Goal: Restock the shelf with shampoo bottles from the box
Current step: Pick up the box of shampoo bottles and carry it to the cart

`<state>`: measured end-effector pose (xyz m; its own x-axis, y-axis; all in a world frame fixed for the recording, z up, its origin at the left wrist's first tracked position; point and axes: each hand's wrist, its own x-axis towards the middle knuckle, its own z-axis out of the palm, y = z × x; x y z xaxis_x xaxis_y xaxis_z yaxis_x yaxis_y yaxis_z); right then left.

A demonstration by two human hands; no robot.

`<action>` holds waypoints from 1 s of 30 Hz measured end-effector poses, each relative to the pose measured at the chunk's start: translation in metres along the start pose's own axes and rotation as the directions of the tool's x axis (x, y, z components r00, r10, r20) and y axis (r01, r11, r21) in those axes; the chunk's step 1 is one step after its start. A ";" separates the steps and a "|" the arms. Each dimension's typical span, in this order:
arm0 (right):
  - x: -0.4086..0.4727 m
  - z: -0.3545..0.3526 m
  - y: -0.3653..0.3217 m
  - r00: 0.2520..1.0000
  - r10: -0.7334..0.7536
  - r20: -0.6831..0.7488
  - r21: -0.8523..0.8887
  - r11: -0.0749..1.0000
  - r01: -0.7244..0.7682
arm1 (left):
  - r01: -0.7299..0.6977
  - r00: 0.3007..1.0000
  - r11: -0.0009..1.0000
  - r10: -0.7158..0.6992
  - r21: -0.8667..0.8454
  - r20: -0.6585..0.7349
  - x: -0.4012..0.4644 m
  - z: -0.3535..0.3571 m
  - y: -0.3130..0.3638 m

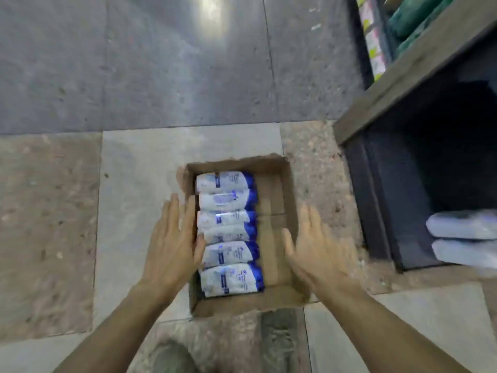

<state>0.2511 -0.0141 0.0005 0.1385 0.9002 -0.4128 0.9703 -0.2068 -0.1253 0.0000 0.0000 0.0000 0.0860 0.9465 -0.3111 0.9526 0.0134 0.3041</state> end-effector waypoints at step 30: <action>0.040 -0.225 -0.005 0.995 -0.102 -0.002 0.107 0.989 0.102 | 0.315 0.948 0.919 -0.315 -0.238 0.039 0.017 -0.206 0.053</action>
<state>0.2961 0.1092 0.1874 0.0392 0.9173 -0.3962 0.9525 -0.1541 -0.2626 -0.0078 0.0831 0.1964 -0.2069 0.8806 -0.4262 0.8330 0.3871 0.3954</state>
